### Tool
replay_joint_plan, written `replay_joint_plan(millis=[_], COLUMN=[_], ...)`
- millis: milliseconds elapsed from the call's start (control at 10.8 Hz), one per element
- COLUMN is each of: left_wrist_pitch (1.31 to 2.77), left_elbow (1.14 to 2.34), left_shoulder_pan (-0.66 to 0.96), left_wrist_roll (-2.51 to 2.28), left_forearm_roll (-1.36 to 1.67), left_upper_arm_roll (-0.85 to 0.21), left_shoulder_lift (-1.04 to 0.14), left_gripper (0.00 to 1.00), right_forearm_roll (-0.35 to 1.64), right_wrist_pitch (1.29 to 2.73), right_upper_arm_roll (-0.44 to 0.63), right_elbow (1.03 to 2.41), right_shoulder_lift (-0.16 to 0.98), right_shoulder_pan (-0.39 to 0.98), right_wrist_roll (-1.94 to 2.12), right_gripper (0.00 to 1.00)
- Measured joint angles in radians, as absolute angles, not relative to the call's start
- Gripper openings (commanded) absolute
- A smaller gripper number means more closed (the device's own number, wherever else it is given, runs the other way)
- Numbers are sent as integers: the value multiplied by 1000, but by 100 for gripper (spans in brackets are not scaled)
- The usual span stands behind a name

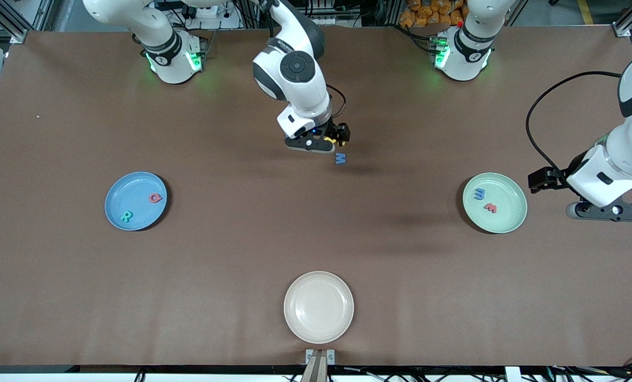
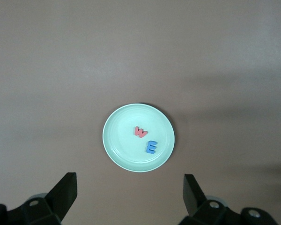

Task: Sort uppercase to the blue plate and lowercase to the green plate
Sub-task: 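Lower the right gripper and grasp the blue Z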

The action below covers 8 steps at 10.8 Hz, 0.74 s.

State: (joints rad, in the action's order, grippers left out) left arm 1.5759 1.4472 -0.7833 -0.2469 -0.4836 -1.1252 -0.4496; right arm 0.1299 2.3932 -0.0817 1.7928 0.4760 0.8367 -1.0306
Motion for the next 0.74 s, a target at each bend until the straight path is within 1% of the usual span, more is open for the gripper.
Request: replay_joint_plan(millis=[279, 465, 651, 744], left_wrist_pitch=[1575, 1575, 1575, 1575], left_elbow=[1439, 1438, 1435, 1435], left_shoulder_pan=[-789, -788, -788, -788], left_wrist_roll=[-247, -247, -247, -247], left_forearm_roll=[-484, -484, -484, -484], left_upper_arm_roll=[-1125, -1125, -1126, -1126], left_shoulder_lift=[-450, -450, -449, -449], left_gripper=[100, 100, 100, 100], right_forearm_roll=[88, 1, -79, -93], right_wrist_pitch=[2496, 2519, 2495, 2442], right_upper_arm_roll=[-84, -84, -84, -85], right_elbow=[1792, 1779, 1728, 1691], right_shoulder_lift=[563, 612, 650, 664], right_shoulder_pan=[854, 859, 861, 866], right_wrist_roll=[-1030, -1086, -1217, -1242], right_gripper=[100, 100, 100, 100])
